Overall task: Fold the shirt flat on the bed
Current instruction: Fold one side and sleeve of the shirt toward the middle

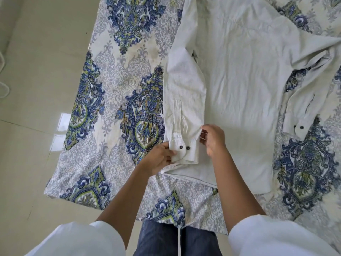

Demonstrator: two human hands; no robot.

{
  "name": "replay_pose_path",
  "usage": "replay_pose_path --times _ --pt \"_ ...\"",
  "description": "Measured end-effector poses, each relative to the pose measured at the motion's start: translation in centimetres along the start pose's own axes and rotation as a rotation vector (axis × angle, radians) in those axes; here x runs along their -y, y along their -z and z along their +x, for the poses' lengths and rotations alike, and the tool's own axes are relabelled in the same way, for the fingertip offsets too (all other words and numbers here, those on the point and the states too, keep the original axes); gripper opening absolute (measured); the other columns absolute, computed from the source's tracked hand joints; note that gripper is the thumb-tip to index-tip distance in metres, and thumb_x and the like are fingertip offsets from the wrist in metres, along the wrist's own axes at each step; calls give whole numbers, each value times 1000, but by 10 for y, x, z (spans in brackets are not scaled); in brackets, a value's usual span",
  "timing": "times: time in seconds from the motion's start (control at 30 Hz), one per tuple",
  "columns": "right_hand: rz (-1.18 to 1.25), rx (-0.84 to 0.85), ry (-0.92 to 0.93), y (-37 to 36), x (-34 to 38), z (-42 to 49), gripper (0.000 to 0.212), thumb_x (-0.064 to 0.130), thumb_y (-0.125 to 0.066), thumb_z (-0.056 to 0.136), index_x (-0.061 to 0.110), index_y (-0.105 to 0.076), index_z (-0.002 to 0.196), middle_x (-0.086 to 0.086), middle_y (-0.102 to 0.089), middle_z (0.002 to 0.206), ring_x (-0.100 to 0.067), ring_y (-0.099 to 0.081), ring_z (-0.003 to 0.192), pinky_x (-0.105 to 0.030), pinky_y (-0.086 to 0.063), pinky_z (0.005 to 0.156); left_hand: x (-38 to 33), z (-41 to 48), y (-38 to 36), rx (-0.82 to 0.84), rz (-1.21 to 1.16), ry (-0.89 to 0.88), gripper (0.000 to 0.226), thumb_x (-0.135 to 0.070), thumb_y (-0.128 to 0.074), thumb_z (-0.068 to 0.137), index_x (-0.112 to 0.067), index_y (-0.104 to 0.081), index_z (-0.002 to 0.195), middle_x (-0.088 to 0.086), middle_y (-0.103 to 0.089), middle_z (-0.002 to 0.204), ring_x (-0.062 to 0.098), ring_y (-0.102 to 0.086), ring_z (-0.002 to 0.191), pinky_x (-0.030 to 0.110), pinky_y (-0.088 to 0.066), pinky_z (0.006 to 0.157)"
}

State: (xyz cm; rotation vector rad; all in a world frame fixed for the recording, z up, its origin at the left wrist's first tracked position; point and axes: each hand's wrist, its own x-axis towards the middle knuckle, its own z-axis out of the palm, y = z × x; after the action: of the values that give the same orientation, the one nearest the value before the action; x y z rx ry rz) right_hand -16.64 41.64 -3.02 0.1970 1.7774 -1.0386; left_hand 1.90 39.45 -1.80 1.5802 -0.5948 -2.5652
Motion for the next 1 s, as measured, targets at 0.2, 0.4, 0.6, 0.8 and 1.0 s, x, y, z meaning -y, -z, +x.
replay_pose_path --times 0.2,0.4,0.6,0.8,1.0 --pt "-267 -85 45 17 -26 0 5 4 -51 85 6 -50 81 -21 -60 88 -30 -60 74 -41 -56 68 15 20 -14 -365 353 73 28 14 -41 84 -2 -57 101 18 -57 102 36 -59 97 43 -57 75" --pt "-341 70 -23 19 -30 -3 14 1 -53 90 10 -50 78 -16 -64 82 -23 -64 63 -34 -57 69 21 12 -2 -481 722 19 31 5 -43 85 -2 -58 110 5 -59 77 18 -56 67 32 -51 61" --pt "-338 139 -54 10 -11 -1 23 6 -62 84 -5 -58 103 -23 -66 102 -34 -65 87 -44 -54 81 10 20 -9 -498 566 -121 16 -12 -56 90 -5 -56 104 8 -61 93 24 -57 85 33 -47 72" --pt "-394 112 -90 6 -8 6 18 -7 -54 83 6 -61 94 -19 -66 104 -33 -65 92 -41 -56 81 14 27 4 -622 728 -177 3 -7 -52 89 -8 -54 90 -1 -53 70 20 -50 69 27 -37 57" --pt "-287 50 -152 -1 1 10 12 7 -64 83 8 -55 75 -13 -62 84 -23 -59 67 -28 -51 54 5 31 -1 -545 948 -130 12 -17 -54 91 -9 -48 96 -2 -51 72 12 -47 60 27 -41 56"
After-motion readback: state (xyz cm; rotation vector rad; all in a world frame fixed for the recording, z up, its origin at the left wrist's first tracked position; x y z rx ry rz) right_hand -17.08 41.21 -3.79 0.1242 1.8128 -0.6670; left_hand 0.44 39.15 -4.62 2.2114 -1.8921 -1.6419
